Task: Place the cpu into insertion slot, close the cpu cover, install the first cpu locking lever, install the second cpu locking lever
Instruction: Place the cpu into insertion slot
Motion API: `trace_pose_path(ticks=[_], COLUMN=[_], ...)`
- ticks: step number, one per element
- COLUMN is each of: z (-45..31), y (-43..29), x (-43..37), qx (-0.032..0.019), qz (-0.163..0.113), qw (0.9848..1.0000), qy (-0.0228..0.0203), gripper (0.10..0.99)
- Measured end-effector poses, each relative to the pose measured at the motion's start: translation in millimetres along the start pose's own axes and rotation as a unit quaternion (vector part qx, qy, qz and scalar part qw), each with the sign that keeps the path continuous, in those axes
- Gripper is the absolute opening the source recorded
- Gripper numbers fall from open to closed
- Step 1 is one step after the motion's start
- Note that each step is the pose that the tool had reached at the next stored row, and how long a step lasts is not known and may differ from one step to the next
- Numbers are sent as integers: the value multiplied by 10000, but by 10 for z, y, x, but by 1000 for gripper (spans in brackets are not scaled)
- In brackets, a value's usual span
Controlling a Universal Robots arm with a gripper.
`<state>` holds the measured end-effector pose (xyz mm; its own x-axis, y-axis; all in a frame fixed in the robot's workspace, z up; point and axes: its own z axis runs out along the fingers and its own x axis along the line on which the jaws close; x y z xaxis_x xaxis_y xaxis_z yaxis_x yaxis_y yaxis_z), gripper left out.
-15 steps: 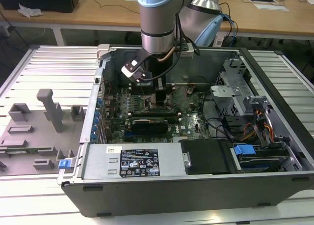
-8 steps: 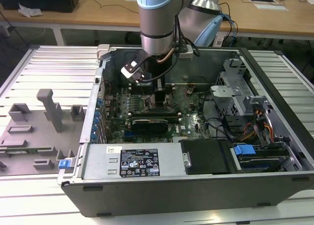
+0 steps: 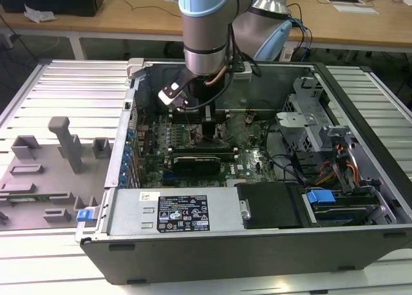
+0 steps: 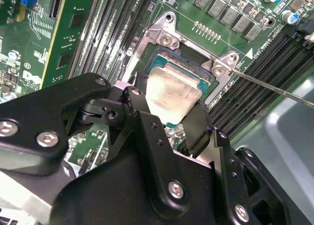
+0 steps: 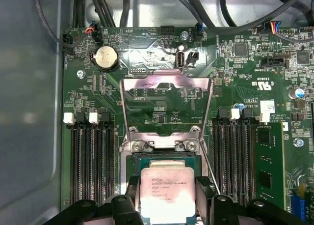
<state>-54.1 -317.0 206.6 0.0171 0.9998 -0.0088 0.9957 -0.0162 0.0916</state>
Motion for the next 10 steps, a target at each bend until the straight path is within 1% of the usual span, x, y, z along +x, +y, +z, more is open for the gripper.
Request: trace_pose_path(ticks=[2,4,10], z=[30,41,52], y=[-15,-17,-16], x=[2,2,4], qx=[-1,-6,-6], qz=[-1,-2,-1], qw=[10000,10000,10000], qy=[0,5,22], gripper=[537,537,537])
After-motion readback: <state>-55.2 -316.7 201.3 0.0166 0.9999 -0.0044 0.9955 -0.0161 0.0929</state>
